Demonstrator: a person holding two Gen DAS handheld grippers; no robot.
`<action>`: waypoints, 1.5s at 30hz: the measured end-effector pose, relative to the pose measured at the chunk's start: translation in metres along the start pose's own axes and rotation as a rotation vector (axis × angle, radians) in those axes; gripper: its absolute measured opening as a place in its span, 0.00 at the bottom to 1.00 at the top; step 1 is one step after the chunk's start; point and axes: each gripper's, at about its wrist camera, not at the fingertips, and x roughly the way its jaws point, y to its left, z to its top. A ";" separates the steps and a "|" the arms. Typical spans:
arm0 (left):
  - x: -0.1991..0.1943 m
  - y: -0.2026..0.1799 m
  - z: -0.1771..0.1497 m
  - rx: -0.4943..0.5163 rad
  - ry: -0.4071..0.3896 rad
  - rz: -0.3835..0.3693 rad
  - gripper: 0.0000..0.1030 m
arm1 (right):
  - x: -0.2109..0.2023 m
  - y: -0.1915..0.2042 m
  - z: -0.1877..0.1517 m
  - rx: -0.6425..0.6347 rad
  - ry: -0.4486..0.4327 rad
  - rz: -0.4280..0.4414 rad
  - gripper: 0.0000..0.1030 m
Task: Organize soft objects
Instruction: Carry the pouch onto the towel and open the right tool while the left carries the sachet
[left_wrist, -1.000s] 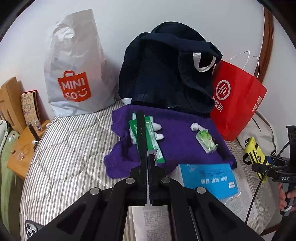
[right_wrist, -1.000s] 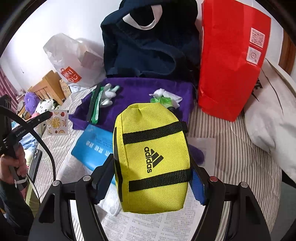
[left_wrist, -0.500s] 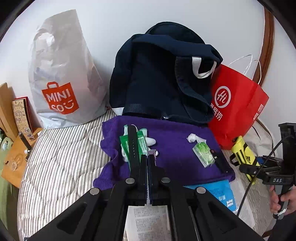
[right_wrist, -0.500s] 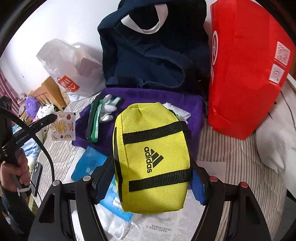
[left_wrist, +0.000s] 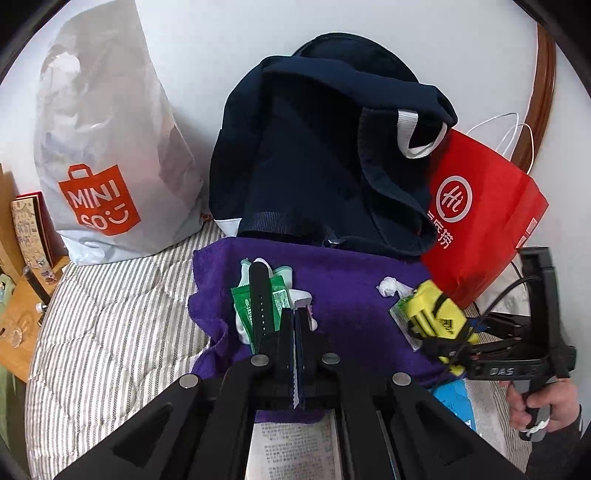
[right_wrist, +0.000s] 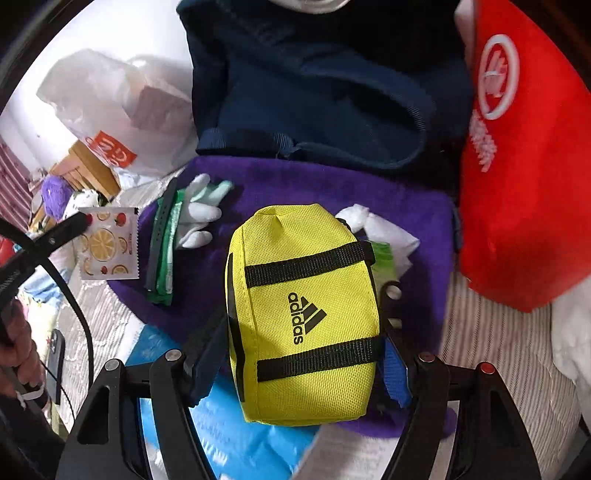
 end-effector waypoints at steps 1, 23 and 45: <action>0.002 0.000 0.001 0.000 0.002 -0.003 0.02 | 0.006 0.002 0.002 -0.009 0.013 -0.009 0.70; 0.022 -0.006 0.010 0.018 0.026 -0.028 0.02 | 0.045 0.011 0.008 -0.098 0.111 -0.024 0.76; 0.068 -0.026 0.012 0.006 0.107 -0.099 0.02 | -0.019 -0.029 0.002 0.052 0.006 0.002 0.84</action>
